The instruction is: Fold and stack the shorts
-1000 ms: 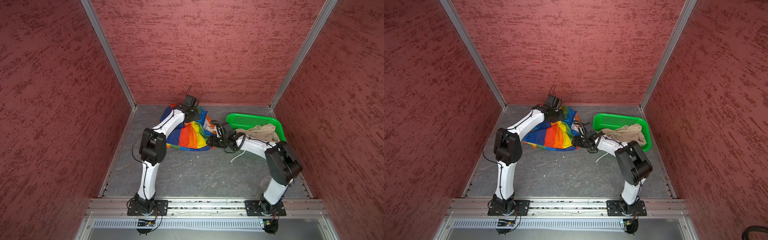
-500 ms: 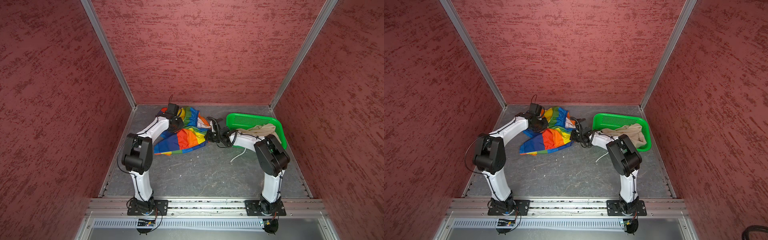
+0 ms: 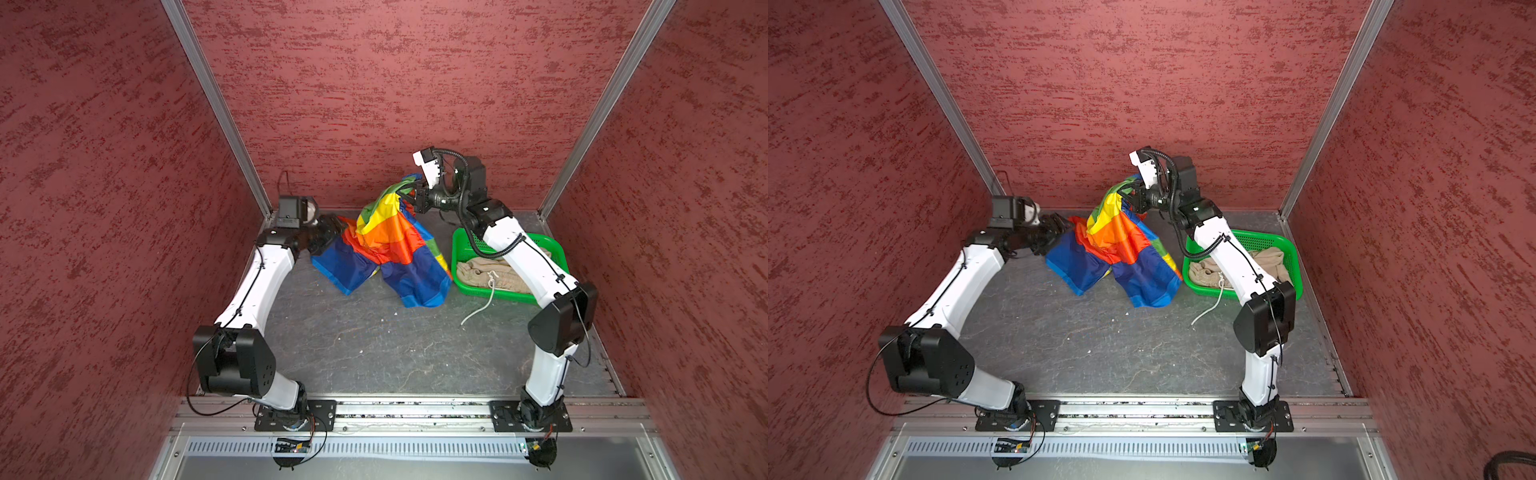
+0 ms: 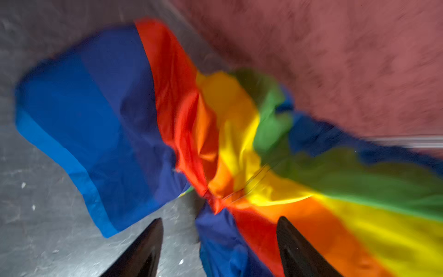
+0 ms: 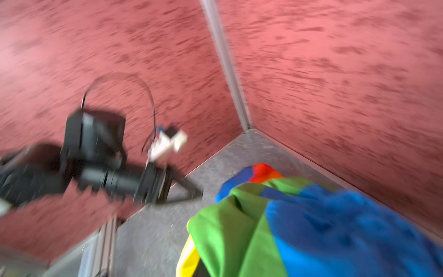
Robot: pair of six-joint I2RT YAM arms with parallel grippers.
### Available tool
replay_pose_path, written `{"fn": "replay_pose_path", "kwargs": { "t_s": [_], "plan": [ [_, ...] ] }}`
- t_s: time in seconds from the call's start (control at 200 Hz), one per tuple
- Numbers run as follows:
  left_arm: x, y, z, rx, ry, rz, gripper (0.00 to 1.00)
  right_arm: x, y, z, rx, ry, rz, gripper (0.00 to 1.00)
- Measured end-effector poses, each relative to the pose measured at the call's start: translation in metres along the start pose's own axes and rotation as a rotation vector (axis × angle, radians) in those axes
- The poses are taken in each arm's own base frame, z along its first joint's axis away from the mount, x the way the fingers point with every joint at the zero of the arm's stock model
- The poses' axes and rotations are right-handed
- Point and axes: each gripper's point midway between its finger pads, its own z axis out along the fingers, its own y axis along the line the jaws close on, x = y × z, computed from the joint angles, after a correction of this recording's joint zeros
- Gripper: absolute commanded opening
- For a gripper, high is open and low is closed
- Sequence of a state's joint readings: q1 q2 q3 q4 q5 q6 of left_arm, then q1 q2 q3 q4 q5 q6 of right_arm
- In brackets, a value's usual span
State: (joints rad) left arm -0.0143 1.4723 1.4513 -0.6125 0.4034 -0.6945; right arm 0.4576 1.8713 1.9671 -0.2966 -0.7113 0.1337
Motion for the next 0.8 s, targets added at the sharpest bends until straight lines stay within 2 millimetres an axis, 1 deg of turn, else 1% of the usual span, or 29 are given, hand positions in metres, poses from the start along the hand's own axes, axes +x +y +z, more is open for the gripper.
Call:
{"fn": "replay_pose_path", "kwargs": {
  "t_s": [0.025, 0.065, 0.135, 0.185, 0.255, 0.291, 0.331, 0.386, 0.456, 0.546, 0.566, 0.586, 0.596, 0.611, 0.641, 0.681, 0.716, 0.756, 0.801],
  "plan": [
    [-0.012, -0.01, -0.012, 0.029, -0.04, 0.004, 0.83, 0.003, 0.005, -0.001, -0.022, 0.016, -0.011, 0.0],
    [-0.026, -0.023, -0.028, 0.07, -0.091, 0.019, 0.85, 0.01, 0.011, -0.002, -0.049, 0.041, -0.021, 0.0],
    [-0.04, -0.048, -0.05, 0.143, -0.158, 0.05, 0.86, 0.029, 0.015, -0.001, -0.094, 0.095, -0.02, 0.0],
    [-0.044, -0.065, -0.059, 0.197, -0.18, 0.073, 0.86, 0.049, 0.015, 0.0, -0.12, 0.146, 0.005, 0.0],
    [-0.047, -0.082, -0.061, 0.253, -0.184, 0.097, 0.86, 0.075, 0.014, 0.002, -0.143, 0.21, 0.051, 0.0],
    [-0.047, -0.088, -0.057, 0.268, -0.176, 0.105, 0.85, 0.088, 0.012, 0.003, -0.148, 0.237, 0.074, 0.0],
    [-0.046, -0.091, -0.048, 0.279, -0.155, 0.11, 0.84, 0.105, 0.01, 0.004, -0.151, 0.27, 0.106, 0.0],
    [-0.04, -0.091, -0.028, 0.281, -0.111, 0.11, 0.8, 0.131, 0.006, 0.005, -0.148, 0.309, 0.147, 0.0],
    [-0.027, -0.083, 0.001, 0.262, -0.04, 0.097, 0.78, 0.174, 0.003, 0.001, -0.131, 0.369, 0.22, 0.0],
    [-0.01, -0.066, 0.038, 0.223, 0.052, 0.068, 0.77, 0.234, 0.003, -0.015, -0.083, 0.452, 0.328, 0.0],
    [-0.005, -0.062, 0.046, 0.213, 0.074, 0.062, 0.77, 0.248, 0.005, -0.02, -0.073, 0.47, 0.351, 0.08],
    [-0.002, -0.059, 0.052, 0.205, 0.091, 0.057, 0.77, 0.259, 0.006, -0.024, -0.058, 0.484, 0.369, 0.21],
    [0.0, -0.058, 0.055, 0.202, 0.1, 0.055, 0.77, 0.265, 0.007, -0.027, -0.053, 0.493, 0.381, 0.29],
    [0.003, -0.055, 0.06, 0.194, 0.112, 0.05, 0.77, 0.273, 0.007, -0.031, -0.039, 0.501, 0.399, 0.38],
    [0.009, -0.05, 0.069, 0.182, 0.137, 0.045, 0.77, 0.287, 0.01, -0.039, -0.018, 0.516, 0.425, 0.48],
    [0.017, -0.044, 0.079, 0.164, 0.168, 0.037, 0.77, 0.303, 0.013, -0.05, 0.012, 0.531, 0.453, 0.55],
    [0.023, -0.039, 0.086, 0.149, 0.193, 0.032, 0.77, 0.313, 0.016, -0.059, 0.037, 0.536, 0.466, 0.62],
    [0.029, -0.036, 0.093, 0.134, 0.219, 0.031, 0.76, 0.32, 0.018, -0.067, 0.065, 0.535, 0.476, 0.67],
    [0.035, -0.034, 0.102, 0.116, 0.247, 0.035, 0.75, 0.322, 0.021, -0.076, 0.096, 0.523, 0.482, 0.71]
  ]
}}
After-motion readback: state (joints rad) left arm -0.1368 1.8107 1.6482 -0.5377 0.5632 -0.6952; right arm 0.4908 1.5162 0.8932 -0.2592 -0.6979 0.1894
